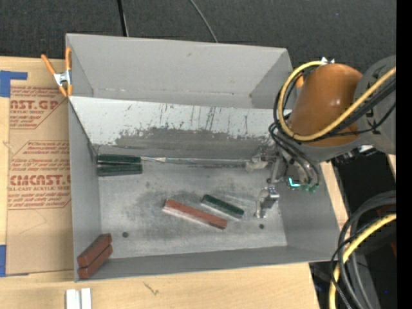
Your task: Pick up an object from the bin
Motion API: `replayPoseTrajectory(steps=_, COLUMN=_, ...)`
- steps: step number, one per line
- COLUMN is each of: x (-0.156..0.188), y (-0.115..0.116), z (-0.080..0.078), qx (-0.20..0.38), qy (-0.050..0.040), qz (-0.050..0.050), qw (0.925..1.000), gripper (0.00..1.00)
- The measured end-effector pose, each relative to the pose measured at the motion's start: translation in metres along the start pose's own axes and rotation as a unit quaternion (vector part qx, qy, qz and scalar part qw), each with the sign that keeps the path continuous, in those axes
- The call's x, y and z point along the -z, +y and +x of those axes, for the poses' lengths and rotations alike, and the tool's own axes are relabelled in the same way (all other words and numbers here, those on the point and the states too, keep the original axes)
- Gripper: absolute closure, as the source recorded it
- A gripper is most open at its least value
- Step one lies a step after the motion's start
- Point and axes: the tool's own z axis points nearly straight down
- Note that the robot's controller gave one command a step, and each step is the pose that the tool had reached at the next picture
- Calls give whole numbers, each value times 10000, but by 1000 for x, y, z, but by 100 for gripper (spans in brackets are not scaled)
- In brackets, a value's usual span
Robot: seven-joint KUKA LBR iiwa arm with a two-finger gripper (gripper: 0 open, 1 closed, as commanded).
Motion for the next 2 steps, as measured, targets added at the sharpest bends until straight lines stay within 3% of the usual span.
replayPoseTrajectory(steps=2, x=3, y=0, z=-2, qx=7, qy=-47, qz=5, qw=10000, gripper=0)
